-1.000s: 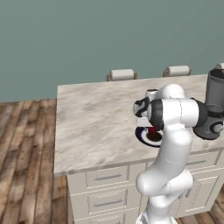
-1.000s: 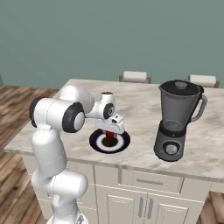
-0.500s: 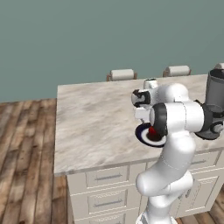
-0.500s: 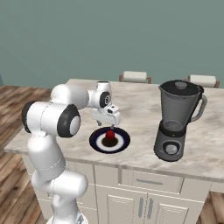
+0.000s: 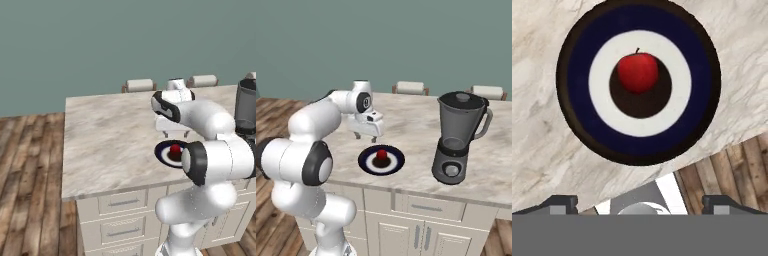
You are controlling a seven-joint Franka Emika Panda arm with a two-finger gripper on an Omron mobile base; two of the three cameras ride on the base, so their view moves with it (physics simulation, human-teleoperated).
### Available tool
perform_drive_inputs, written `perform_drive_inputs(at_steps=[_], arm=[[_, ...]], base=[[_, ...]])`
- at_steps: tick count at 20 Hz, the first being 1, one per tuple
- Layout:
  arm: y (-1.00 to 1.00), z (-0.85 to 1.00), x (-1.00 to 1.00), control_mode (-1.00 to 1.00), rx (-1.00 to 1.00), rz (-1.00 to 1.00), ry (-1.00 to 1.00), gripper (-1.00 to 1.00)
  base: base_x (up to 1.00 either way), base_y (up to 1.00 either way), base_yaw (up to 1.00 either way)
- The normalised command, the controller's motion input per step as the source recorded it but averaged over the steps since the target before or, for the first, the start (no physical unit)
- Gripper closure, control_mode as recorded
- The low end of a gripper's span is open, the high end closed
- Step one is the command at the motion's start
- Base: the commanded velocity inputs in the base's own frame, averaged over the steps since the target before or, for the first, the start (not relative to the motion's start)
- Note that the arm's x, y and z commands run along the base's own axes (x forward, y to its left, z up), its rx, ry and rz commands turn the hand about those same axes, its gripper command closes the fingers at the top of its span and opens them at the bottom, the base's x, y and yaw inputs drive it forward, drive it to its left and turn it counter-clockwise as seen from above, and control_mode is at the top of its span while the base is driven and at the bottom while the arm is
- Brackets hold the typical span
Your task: Pick the apple and peach from the fridge and place them on the plate next to the blender to make a fruit smoothie.
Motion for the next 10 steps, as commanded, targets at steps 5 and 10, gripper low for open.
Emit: perform_drive_inputs(at_steps=[5,10], arm=[[0.1,0.62,-1.0,-1.0,0.0,0.0,-0.01,-1.0],[0.06,0.43,-1.0,-1.0,0.0,0.0,-0.13,-1.0]], base=[[0.0,0.0,0.0],[0.0,0.0,0.0]])
